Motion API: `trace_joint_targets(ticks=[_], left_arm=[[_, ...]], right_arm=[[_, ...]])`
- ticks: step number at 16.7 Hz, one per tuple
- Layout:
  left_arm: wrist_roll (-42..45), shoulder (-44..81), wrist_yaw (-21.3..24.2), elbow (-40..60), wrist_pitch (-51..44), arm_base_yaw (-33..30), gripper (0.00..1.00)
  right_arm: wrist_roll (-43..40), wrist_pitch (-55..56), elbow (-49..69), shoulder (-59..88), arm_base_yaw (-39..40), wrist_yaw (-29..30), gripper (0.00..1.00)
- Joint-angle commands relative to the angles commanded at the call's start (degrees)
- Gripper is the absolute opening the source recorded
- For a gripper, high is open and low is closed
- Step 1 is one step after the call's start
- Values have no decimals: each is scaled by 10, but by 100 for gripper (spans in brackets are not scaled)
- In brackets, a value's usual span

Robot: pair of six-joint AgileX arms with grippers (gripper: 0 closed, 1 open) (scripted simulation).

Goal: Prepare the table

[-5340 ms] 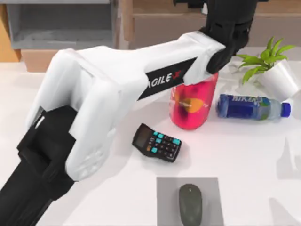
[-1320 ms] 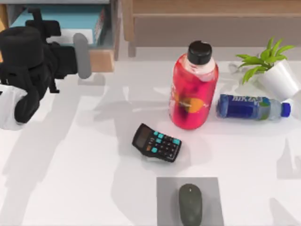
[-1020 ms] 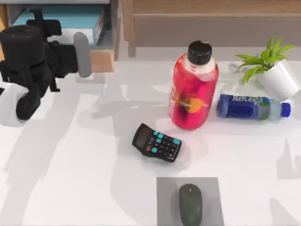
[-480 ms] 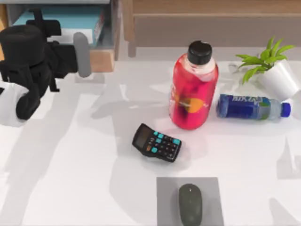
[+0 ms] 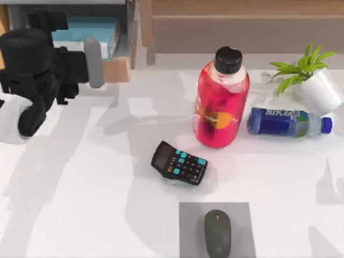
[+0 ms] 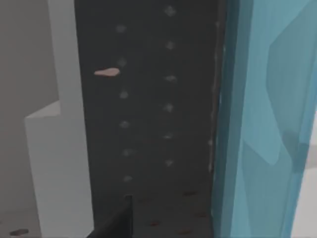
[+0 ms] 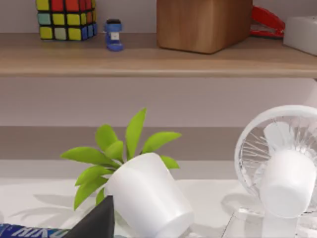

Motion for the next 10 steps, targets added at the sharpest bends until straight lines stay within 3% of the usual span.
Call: trace_joint_targets(ticks=[10], left_arm=[[-3,-30,-6,-39,9,-6,100]], right_arm=[[0,0,0,0,0,0,100]])
